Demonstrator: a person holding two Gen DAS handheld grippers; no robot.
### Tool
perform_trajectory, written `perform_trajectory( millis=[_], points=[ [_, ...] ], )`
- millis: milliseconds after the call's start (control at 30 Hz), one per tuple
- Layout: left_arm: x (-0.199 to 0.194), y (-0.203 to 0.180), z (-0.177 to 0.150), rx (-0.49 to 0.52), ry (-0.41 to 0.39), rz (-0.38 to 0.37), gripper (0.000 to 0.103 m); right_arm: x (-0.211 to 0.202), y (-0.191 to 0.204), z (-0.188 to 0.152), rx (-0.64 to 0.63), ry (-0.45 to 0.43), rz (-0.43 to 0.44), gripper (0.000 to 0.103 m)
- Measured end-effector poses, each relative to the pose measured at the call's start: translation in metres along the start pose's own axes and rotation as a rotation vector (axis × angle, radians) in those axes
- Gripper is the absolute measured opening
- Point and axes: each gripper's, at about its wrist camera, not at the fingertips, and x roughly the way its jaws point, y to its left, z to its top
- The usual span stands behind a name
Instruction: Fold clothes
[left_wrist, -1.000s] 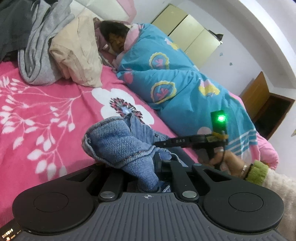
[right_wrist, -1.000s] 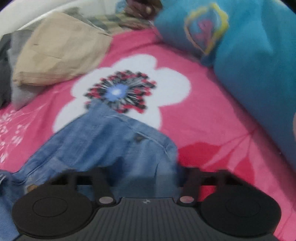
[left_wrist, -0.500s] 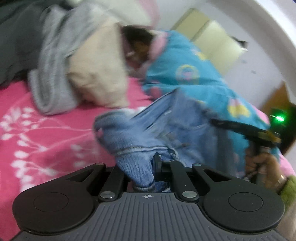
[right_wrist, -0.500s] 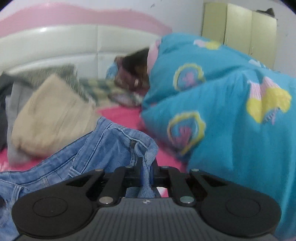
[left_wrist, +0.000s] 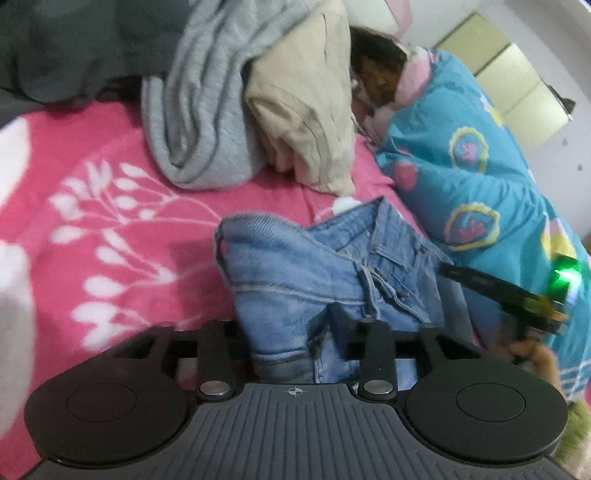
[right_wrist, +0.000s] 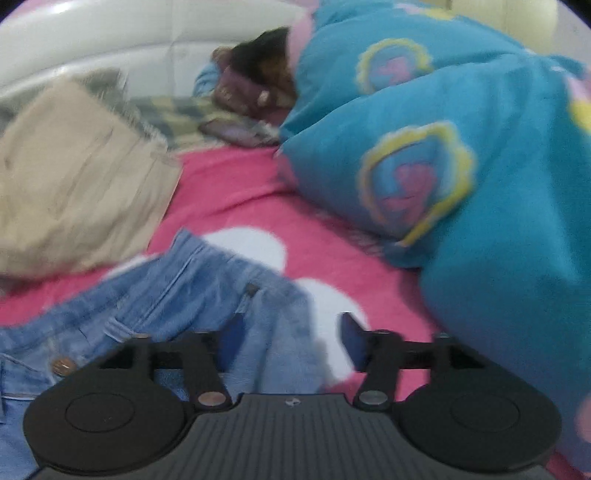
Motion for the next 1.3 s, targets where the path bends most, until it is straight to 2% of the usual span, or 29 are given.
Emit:
perform_trajectory(
  millis=[67, 200, 300, 367, 433, 533, 667, 767, 867, 1000, 1033, 1100, 1167, 1233, 1300],
  points=[
    [-0.012, 0.0, 0.0, -0.019, -0.043, 0.015, 0.069, -0.021, -0.016, 0.002, 0.041, -0.015, -0.007, 0.071],
    [-0.032, -0.005, -0.004, 0.0, -0.155, 0.062, 0.07, -0.097, -0.07, -0.021, 0.153, -0.054, -0.019, 0.077],
    [-0.048, -0.016, -0.01, 0.049, -0.246, 0.108, 0.07, -0.163, -0.106, -0.056, 0.218, -0.063, -0.044, 0.078],
    [-0.059, -0.028, -0.017, 0.09, -0.293, 0.103, 0.07, -0.202, -0.125, -0.082, 0.262, -0.058, -0.055, 0.078],
    [-0.069, -0.045, -0.026, 0.136, -0.314, 0.051, 0.07, -0.244, -0.141, -0.11, 0.298, -0.051, -0.071, 0.078],
    [-0.077, -0.08, -0.046, 0.231, -0.261, -0.093, 0.07, -0.298, -0.157, -0.156, 0.353, -0.035, -0.083, 0.079],
    [-0.07, -0.134, -0.092, 0.384, -0.072, -0.317, 0.07, -0.334, -0.165, -0.222, 0.482, 0.042, -0.064, 0.082],
    [-0.057, -0.174, -0.144, 0.571, 0.071, -0.429, 0.07, -0.335, -0.172, -0.266, 0.625, 0.108, -0.045, 0.082],
    [-0.045, -0.2, -0.198, 0.757, 0.145, -0.518, 0.07, -0.319, -0.185, -0.297, 0.789, 0.145, -0.027, 0.08],
    [-0.043, -0.208, -0.24, 0.887, 0.186, -0.616, 0.07, -0.302, -0.204, -0.317, 0.96, 0.089, 0.023, 0.062],
    [-0.044, -0.208, -0.246, 0.904, 0.191, -0.635, 0.07, -0.303, -0.205, -0.319, 0.971, 0.061, 0.034, 0.061],
    [-0.041, -0.204, -0.252, 0.926, 0.208, -0.649, 0.07, -0.312, -0.199, -0.32, 0.934, -0.014, 0.065, 0.06],
    [-0.037, -0.2, -0.255, 0.932, 0.227, -0.653, 0.07, -0.323, -0.185, -0.315, 0.798, -0.081, 0.096, 0.06],
    [-0.033, -0.193, -0.253, 0.916, 0.252, -0.662, 0.07, -0.328, -0.166, -0.308, 0.614, -0.114, 0.103, 0.06],
    [-0.029, -0.189, -0.249, 0.877, 0.278, -0.689, 0.07, -0.326, -0.156, -0.306, 0.502, -0.111, 0.099, 0.06]
  ],
)
